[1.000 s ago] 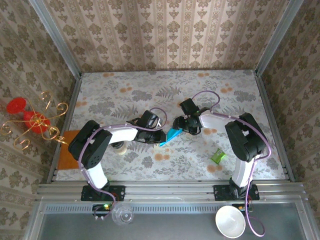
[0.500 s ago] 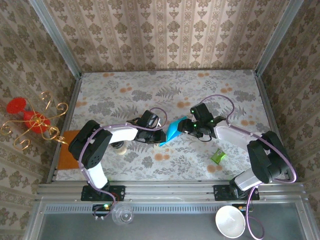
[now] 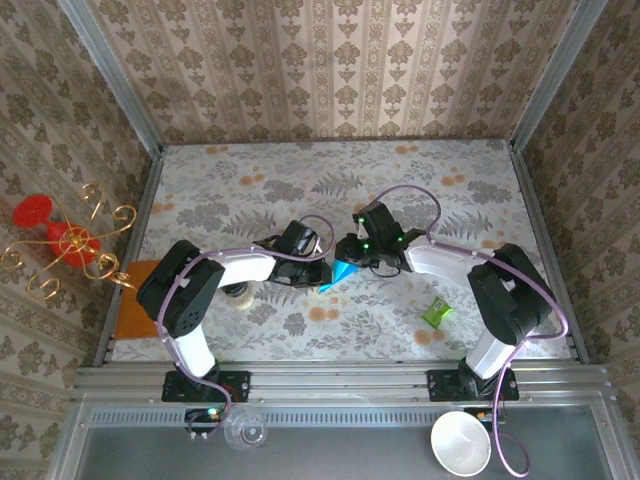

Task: Fold a paper plane with a square sheet of paper (pick it up from the middle)
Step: Fold the wing for the fifth time at the center of the table.

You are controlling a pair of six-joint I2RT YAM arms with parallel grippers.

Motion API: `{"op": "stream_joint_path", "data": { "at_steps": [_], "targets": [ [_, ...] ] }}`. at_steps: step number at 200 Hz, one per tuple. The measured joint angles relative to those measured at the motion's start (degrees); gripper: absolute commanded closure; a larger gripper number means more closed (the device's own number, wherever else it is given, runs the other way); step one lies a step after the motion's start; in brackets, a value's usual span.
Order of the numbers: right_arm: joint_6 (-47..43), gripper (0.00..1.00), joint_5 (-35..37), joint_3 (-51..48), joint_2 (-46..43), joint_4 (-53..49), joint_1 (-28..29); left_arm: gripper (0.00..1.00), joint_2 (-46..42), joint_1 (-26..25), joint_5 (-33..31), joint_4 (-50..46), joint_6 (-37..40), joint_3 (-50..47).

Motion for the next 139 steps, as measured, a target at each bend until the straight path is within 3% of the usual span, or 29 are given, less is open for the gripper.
{"op": "stream_joint_path", "data": {
  "at_steps": [139],
  "targets": [
    [1.3,0.83,3.8,1.4,4.2,-0.7,-0.9,0.82,0.0,0.0,0.0,0.0,-0.1,0.0]
  ]
}}
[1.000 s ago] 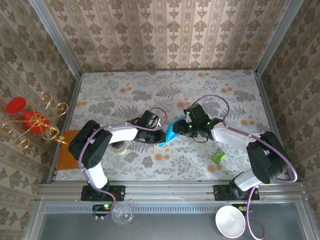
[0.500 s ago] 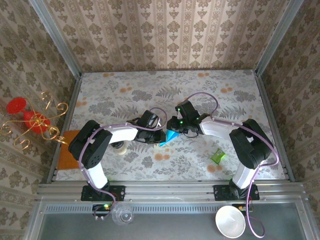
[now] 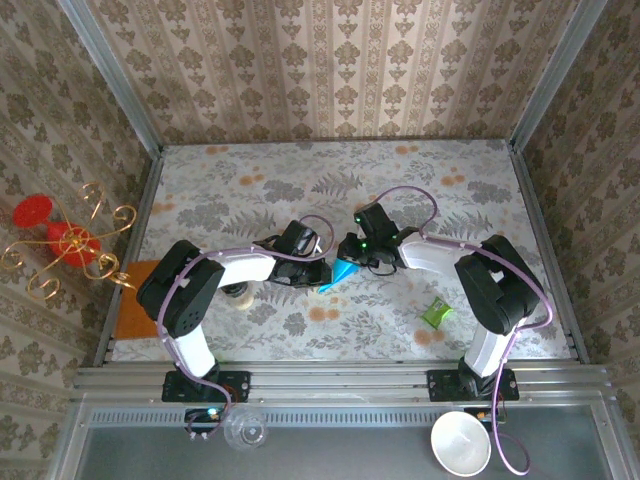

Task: Fold a paper plane with a square sheet of paper (pick it up from the middle)
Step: Fold the wing for the fifth time at the center of the table.

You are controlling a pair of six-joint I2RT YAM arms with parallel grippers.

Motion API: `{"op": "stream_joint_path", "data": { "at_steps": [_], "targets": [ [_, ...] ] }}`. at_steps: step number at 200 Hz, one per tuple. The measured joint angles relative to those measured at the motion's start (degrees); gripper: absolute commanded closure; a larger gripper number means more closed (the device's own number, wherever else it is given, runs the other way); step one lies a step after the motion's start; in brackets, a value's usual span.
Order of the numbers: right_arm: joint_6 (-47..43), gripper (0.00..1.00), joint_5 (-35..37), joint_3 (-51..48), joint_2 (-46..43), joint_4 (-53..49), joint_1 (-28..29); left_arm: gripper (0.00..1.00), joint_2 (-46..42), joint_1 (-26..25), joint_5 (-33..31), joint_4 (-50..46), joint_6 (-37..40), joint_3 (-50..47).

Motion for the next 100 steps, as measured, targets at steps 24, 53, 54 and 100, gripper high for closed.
{"op": "stream_joint_path", "data": {
  "at_steps": [24,53,54,100],
  "targets": [
    [0.0,0.83,0.6,0.0,0.5,-0.9,-0.3,0.82,0.0,0.0,0.0,0.0,-0.3,0.0],
    [0.0,0.83,1.7,0.0,1.2,-2.1,-0.5,0.82,0.0,0.0,0.0,0.0,-0.3,0.0],
    [0.0,0.83,1.7,0.0,1.2,-2.2,-0.5,0.82,0.0,0.0,0.0,0.0,-0.3,0.0],
    [0.2,0.83,2.7,-0.1,1.5,-2.7,-0.6,0.82,0.0,0.0,0.0,0.0,-0.3,0.0]
  ]
}}
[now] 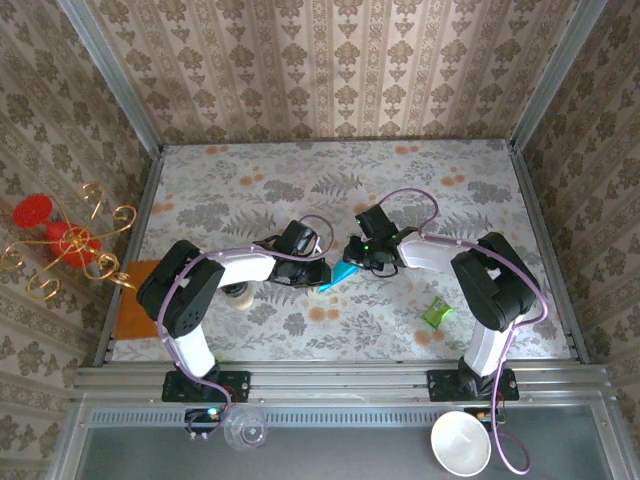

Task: Fold a paper plane with a square sheet of paper (pick it up from the middle)
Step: Fold the wing for the fifth time at the center of the table.

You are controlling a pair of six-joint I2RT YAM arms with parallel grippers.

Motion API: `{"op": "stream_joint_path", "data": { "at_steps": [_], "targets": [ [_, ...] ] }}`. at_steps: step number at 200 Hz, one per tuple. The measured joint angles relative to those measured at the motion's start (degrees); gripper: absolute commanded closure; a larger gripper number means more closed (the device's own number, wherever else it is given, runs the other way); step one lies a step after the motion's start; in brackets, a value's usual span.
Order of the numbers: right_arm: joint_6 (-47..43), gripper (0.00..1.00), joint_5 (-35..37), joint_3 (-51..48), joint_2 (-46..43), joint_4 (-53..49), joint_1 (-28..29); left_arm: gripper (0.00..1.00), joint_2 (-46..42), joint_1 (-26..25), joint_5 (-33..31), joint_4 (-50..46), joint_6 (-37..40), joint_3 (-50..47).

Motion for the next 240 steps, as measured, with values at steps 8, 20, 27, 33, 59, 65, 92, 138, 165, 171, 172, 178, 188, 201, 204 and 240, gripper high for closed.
{"op": "stream_joint_path", "data": {
  "at_steps": [8,20,27,33,59,65,92,138,165,171,172,178,188,201,204,240],
  "targets": [
    [0.0,0.83,0.0,-0.1,0.0,0.0,-0.1,0.82,0.0,0.0,0.0,0.0,0.0,0.0],
    [0.0,0.83,0.0,-0.3,0.0,0.0,-0.1,0.82,0.0,0.0,0.0,0.0,0.0,0.0],
    [0.0,0.83,0.0,-0.5,0.0,0.0,-0.2,0.82,0.0,0.0,0.0,0.0,0.0,0.0],
    [0.0,0.83,0.0,-0.6,0.0,0.0,-0.2,0.82,0.0,0.0,0.0,0.0,0.0,0.0],
    [0.1,0.83,0.2,-1.2,0.0,0.1,-0.3,0.82,0.0,0.0,0.0,0.0,0.0,0.0],
    [0.1,0.83,0.2,-1.4,0.0,0.1,-0.3,0.82,0.0,0.0,0.0,0.0,0.0,0.0],
    [0.2,0.83,0.2,-2.6,0.0,0.8,-0.3,0.82,0.0,0.0,0.0,0.0,0.0,0.0],
    [0.2,0.83,-0.2,-4.7,-0.2,3.6,-0.7,0.79,-0.3,0.0,0.0,0.0,0.0,0.0],
    [0.2,0.83,-0.8,-5.0,-0.2,4.2,-1.1,0.77,-1.4,-0.1,-0.1,-0.5,0.0,0.0],
    [0.0,0.83,-0.9,-5.0,-0.2,4.2,-1.2,0.76,-1.9,-0.1,-0.3,-0.9,0.0,0.0],
    [0.0,0.83,-0.9,-5.0,-0.2,4.2,-1.2,0.76,-2.0,-0.1,-0.3,-0.9,0.0,0.0],
    [0.0,0.83,-1.0,-5.0,-0.2,4.2,-1.3,0.76,-2.6,-0.1,-0.5,-1.4,0.0,0.0],
    [-0.1,0.83,-1.2,-5.0,-0.2,4.2,-1.4,0.75,-3.5,-0.1,-1.0,-1.9,0.0,0.0],
    [-0.3,0.82,-1.4,-5.0,-0.2,4.2,-1.6,0.75,-4.5,-0.1,-1.4,-2.4,0.1,0.0],
    [-0.3,0.83,-1.4,-5.0,-0.2,4.1,-1.6,0.75,-4.7,-0.1,-1.5,-2.5,0.1,0.0],
    [-1.4,0.83,-2.0,-5.0,-0.2,4.1,-1.7,0.79,-4.9,-0.1,-1.0,-2.7,0.6,0.1]
  ]
}}
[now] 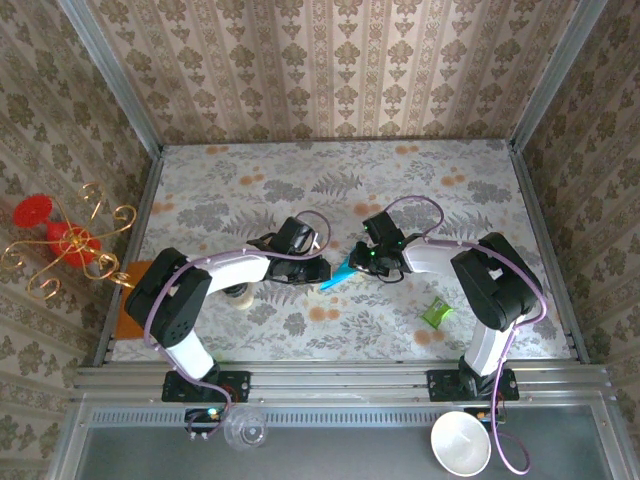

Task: Fold a paper plane with a square sheet of paper (pick it up from the middle)
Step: Fold the wing for the fifth time at the center of the table.

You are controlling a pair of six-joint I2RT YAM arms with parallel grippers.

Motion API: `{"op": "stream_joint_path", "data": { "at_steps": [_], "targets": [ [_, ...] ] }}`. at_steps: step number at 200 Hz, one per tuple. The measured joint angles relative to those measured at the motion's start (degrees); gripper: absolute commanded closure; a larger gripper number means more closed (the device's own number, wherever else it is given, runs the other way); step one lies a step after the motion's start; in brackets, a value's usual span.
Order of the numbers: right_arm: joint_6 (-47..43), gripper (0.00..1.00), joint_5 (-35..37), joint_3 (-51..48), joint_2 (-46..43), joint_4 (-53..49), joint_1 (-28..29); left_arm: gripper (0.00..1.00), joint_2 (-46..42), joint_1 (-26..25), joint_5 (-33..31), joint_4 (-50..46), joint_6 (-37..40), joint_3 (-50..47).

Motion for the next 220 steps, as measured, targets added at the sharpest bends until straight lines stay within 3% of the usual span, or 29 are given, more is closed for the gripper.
{"op": "stream_joint_path", "data": {
  "at_steps": [79,220],
  "targets": [
    [-1.5,0.82,-3.1,0.0,-0.2,0.1,-0.2,0.86,4.1,-1.6,4.3,3.5,0.1,3.8],
    [-1.9,0.82,-4.1,0.9,-0.2,0.3,-0.8,0.89,7.6,-1.3,5.1,4.3,0.1,3.8]
  ]
}}
